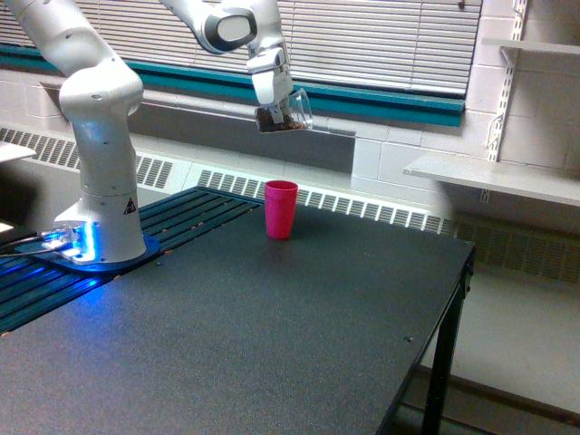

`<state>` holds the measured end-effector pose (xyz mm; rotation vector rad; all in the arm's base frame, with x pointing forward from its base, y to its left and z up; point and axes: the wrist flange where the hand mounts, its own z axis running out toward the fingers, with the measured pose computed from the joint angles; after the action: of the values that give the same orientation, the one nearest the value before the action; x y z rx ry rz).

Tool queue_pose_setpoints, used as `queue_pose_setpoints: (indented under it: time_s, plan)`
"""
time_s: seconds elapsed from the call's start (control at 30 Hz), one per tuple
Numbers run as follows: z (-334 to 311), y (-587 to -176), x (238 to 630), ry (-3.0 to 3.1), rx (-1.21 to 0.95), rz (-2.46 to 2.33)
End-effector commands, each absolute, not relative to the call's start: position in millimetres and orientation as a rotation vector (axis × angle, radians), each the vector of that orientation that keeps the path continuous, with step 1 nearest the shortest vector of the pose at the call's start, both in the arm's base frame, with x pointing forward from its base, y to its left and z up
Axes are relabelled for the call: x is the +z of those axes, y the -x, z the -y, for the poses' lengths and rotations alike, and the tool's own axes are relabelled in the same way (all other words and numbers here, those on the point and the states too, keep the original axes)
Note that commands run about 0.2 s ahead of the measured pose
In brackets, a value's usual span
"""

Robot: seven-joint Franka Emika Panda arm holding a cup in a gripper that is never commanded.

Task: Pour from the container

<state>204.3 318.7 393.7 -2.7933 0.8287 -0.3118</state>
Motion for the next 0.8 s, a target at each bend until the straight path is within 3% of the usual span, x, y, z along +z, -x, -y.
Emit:
queue_pose_setpoints:
  time_s: [0.03, 0.8]
  plan:
    - [-320, -209, 395, 2.714, -0.289, -1.025]
    - [-327, -209, 385, 2.622, -0.181, -1.245]
